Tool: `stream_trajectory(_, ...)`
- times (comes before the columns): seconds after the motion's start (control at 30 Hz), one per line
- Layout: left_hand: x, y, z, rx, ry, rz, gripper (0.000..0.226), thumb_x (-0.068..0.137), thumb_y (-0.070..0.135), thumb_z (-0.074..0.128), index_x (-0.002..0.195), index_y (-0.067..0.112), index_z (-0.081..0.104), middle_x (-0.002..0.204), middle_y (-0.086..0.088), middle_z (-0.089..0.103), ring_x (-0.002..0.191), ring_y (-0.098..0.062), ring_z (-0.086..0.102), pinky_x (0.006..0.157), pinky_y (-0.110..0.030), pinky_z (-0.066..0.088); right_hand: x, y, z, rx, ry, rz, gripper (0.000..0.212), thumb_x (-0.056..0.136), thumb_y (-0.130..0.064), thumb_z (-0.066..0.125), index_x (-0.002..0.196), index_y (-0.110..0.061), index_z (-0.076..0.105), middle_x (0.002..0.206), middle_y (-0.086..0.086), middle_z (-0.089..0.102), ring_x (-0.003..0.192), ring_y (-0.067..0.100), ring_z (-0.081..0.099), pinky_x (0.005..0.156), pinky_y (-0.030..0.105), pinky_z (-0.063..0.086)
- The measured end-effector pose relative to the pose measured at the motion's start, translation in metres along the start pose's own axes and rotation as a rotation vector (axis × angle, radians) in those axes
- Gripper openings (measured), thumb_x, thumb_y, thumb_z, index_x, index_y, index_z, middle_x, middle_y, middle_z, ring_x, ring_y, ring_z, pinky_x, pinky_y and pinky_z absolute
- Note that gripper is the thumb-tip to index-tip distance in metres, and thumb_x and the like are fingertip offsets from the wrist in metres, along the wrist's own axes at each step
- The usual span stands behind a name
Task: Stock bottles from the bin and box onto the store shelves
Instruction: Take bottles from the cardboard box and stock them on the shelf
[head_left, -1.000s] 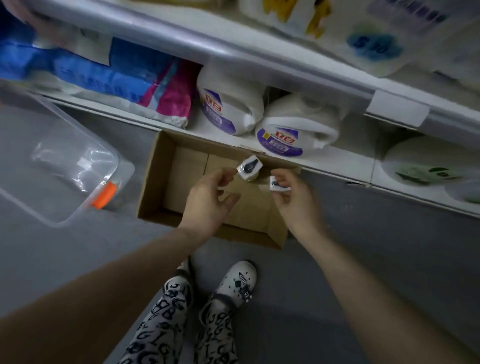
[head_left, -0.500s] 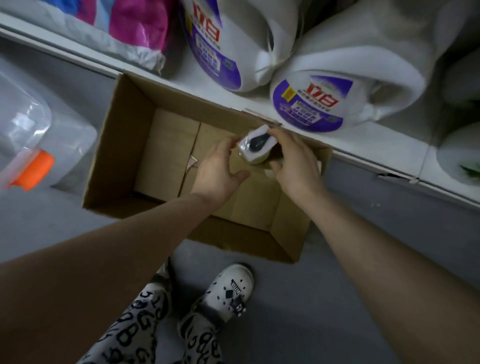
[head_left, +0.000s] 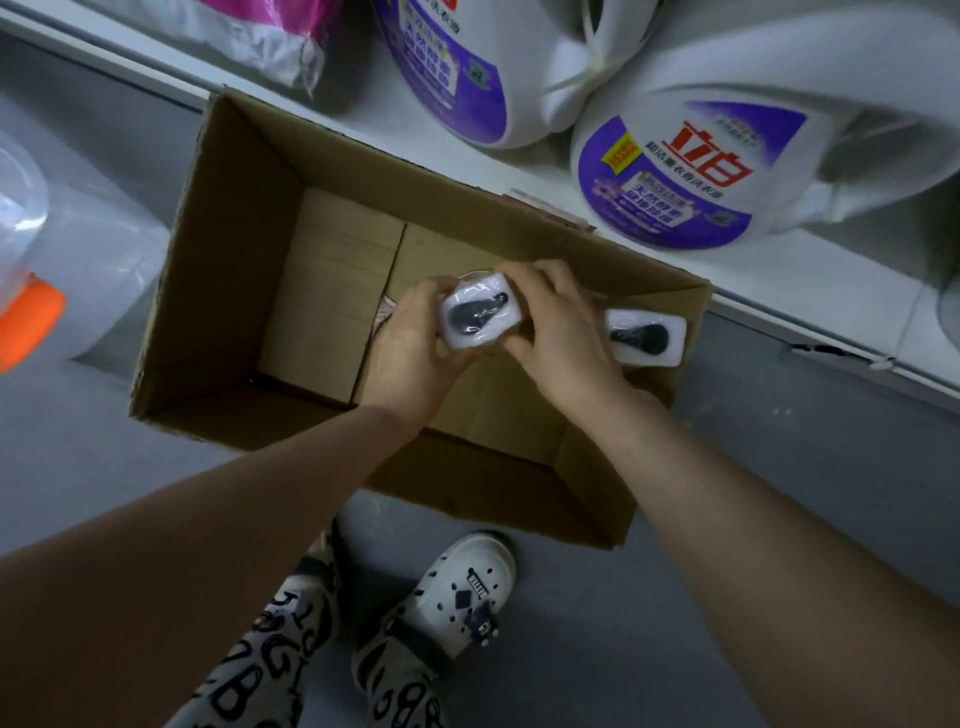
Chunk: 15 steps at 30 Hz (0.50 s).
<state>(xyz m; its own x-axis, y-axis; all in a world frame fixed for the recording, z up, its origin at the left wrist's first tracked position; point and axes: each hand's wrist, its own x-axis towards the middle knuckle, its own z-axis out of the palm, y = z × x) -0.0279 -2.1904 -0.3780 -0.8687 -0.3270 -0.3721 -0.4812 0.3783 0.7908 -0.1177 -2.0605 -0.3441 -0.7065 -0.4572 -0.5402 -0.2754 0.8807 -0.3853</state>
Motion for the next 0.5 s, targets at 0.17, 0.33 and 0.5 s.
stream_trajectory(0.17,0.001,-0.01,-0.019,-0.003,-0.034,-0.018,0.049,0.079,0.02,0.079,0.123,0.016,0.057,0.112,0.005,0.063,0.097,-0.004,0.06,0.084,-0.022,0.053,0.008,-0.005,0.008,0.221,-0.143,-0.038,0.062,0.089,-0.017,0.07,0.141,-0.033,0.039,0.148,-0.005,0.041,0.136,0.018,0.039,0.104,0.039,0.04)
stream_trajectory(0.33,-0.004,0.002,-0.039,-0.032,-0.142,-0.017,0.052,0.08,0.023,0.079,0.126,0.02,0.055,0.118,0.008,0.064,0.106,-0.003,0.061,0.092,-0.029,0.055,-0.006,-0.006,0.003,0.501,-0.193,0.097,0.053,0.089,-0.025,0.07,0.133,-0.041,0.044,0.132,-0.015,0.054,0.125,0.011,0.048,0.098,0.037,0.042)
stream_trajectory(0.5,-0.016,0.026,-0.072,-0.152,-0.306,-0.107,0.058,0.081,0.03,0.076,0.134,0.025,0.053,0.124,0.01,0.062,0.114,-0.004,0.059,0.101,-0.036,0.052,-0.036,-0.015,-0.018,0.703,-0.239,0.188,0.05,0.07,-0.053,0.076,0.114,-0.057,0.054,0.127,-0.019,0.061,0.122,0.008,0.056,0.103,0.051,0.047)
